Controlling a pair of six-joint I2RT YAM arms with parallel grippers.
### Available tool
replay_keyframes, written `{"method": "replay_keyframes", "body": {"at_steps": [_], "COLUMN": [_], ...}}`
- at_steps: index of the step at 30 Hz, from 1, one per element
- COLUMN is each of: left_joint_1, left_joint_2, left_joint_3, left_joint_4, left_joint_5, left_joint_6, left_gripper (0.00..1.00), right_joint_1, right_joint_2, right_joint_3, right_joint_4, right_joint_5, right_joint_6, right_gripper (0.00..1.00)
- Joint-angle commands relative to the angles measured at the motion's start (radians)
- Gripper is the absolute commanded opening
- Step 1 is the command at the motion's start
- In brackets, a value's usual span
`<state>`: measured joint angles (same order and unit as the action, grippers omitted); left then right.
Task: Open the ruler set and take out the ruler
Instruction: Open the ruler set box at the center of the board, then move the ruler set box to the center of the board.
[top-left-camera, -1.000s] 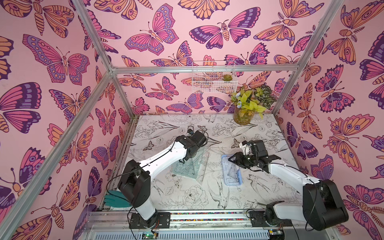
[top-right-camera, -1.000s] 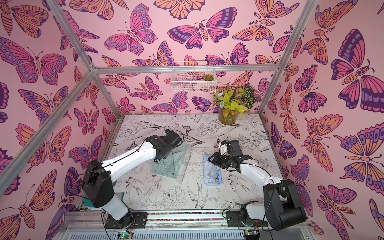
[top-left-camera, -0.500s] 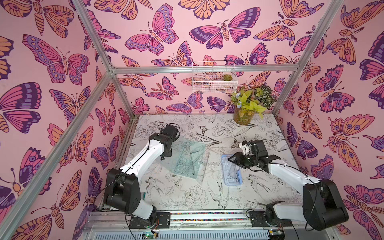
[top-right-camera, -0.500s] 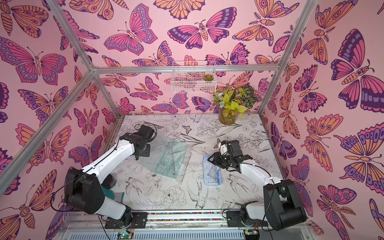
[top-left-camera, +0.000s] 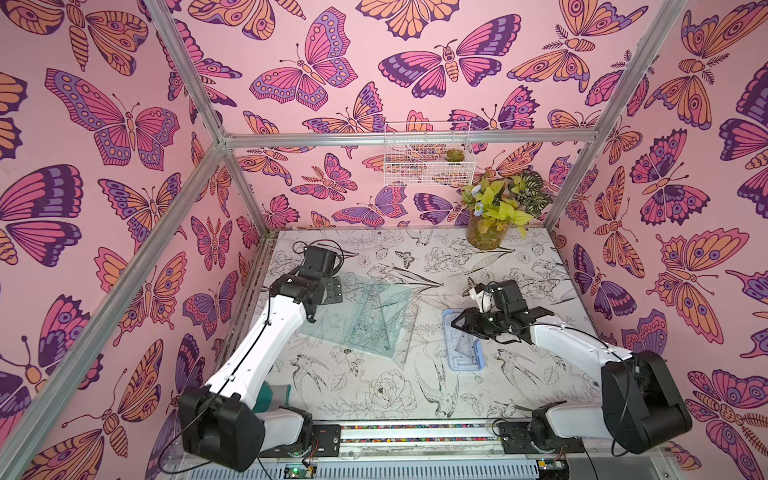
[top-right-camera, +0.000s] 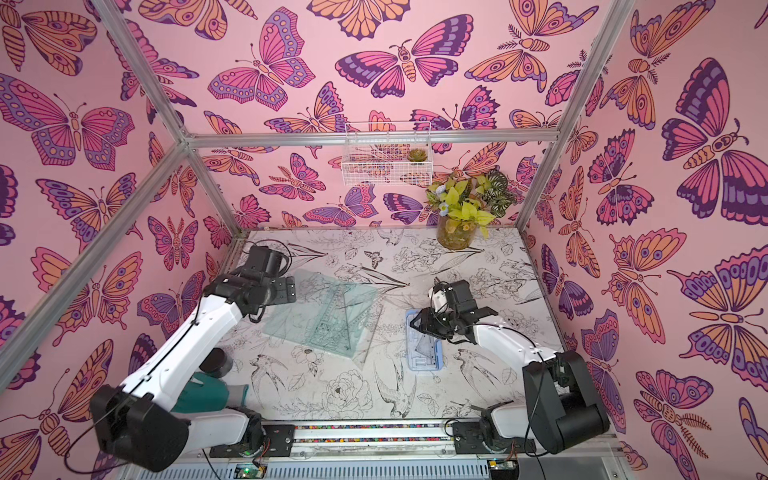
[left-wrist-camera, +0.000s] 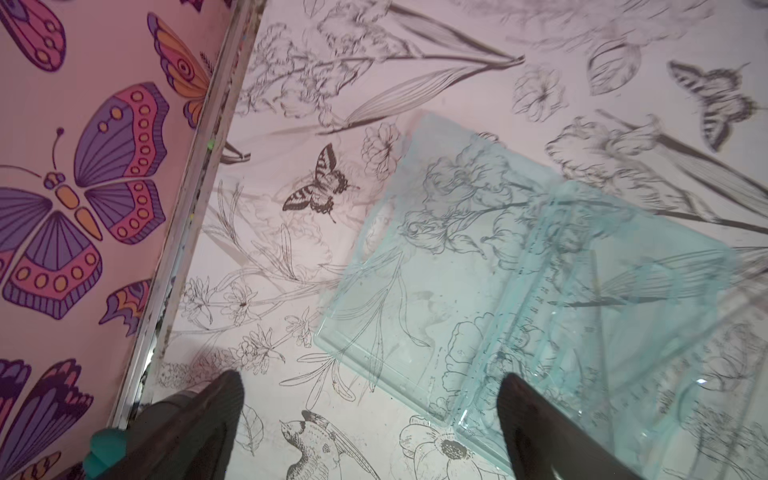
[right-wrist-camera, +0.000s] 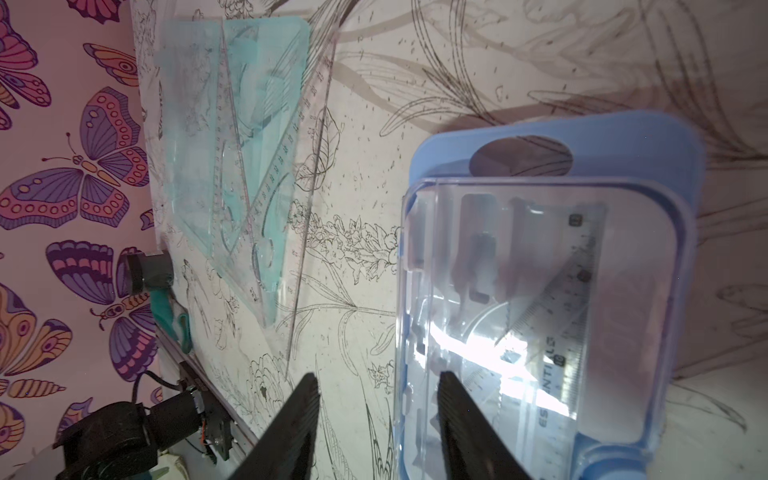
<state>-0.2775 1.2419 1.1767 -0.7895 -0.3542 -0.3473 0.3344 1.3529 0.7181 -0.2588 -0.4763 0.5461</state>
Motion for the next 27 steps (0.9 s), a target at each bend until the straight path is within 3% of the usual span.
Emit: {"method": "replay_keyframes", "body": {"at_steps": [1,4,6,9,14,22,27], "left_joint_1": [0.021,0.022,0.024,0.024,0.023,0.024,0.024], "left_joint_2": [-0.113,-0.196,-0.25,-0.285,-0.255,-0.285,-0.274], "left_joint_3": [-0.069,-0.159,-0.215,-0.262,-0.284,-0.323,-0.319], "left_joint_4": [0.151,0.291,0.386,0.452,0.456,0.452,0.441], "left_joint_5": [0.137,0.2,0.333,0.468,0.611,0.609,0.608], "left_joint_6": [-0.056,-0.092,-0.048,-0.042,-0.051,-0.034,-0.027], "left_gripper": [1.0,1.0,1.0,1.0,1.0,1.0,1.0], "right_joint_1": [0.036,0.063,0.068,0.068,0.069,0.077,0.151], "right_joint_2": [-0.044,-0.045,-0.039,-0.011,0.114,0.202,0.273], "right_joint_3": [0.084,0.143,0.163,0.169,0.213,0.205,0.222], "right_joint_4": [-0.158,-0.269,-0.315,-0.327,-0.311,-0.227,-0.218], "right_joint_5": [0.237,0.403,0.463,0.509,0.476,0.427,0.443], "right_joint_6": [-0.069,-0.099,-0.106,-0.111,-0.119,-0.095,-0.063], "right_gripper": [0.49,0.56,0.62,0.69,0.71,0.73,0.73]}}
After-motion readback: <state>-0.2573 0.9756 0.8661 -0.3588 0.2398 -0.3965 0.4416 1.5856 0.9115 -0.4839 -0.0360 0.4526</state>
